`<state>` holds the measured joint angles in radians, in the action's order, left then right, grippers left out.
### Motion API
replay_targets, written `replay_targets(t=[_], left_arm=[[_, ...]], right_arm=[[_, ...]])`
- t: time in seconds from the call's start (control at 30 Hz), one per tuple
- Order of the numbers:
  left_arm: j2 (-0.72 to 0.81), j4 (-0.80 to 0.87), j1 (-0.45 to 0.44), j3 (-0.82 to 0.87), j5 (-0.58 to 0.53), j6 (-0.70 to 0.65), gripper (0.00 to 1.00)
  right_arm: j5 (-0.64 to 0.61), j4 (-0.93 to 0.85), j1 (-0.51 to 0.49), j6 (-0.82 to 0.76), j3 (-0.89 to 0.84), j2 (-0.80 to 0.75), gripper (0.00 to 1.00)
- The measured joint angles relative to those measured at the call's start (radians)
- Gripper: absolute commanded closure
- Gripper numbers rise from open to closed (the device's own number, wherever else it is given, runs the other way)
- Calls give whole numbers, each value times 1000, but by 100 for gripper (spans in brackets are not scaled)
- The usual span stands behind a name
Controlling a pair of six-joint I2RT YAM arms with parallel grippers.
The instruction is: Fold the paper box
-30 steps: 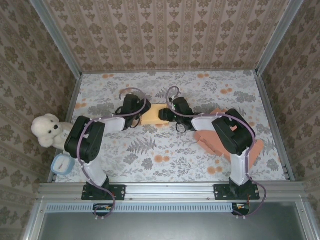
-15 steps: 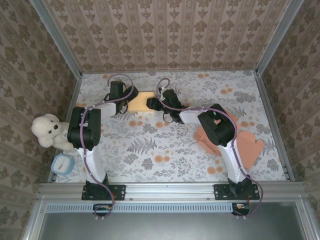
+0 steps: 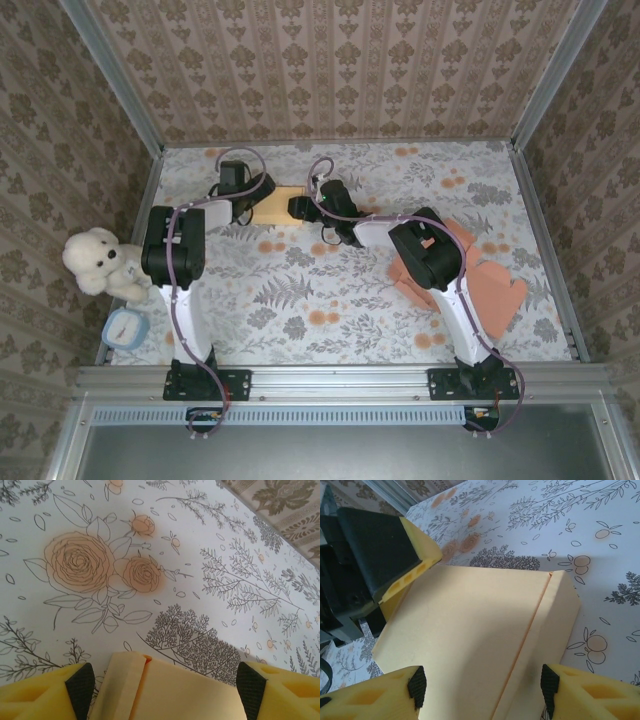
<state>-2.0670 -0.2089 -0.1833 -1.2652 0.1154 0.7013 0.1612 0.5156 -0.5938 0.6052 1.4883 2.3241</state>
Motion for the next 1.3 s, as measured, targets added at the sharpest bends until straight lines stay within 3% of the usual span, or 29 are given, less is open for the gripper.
replay_targets(t=[0.3,0.57,0.73,0.93,1.1,1.3], left_arm=[[87,1,12,59,-35,-16,17],[347,31,-31,159,-114,-73,16],[470,54,-223,241,-207,-128,16],[480,60,-444,333,-237,-137,16],[447,37,-575,339,-252,-130,16],[306,3,-694,294,-230,-108,16]], right_arm=[[-29,-16,0,-10,-141,-98,33],[-69,-60,0,-60,-340,-378,33],[-146,-128,0,-106,-526,-635,32],[-337,-266,-19,-136,-808,-1001,31],[-495,-366,-35,-112,-1035,-1256,31],[-594,-567,-53,-26,-1216,-1632,31]])
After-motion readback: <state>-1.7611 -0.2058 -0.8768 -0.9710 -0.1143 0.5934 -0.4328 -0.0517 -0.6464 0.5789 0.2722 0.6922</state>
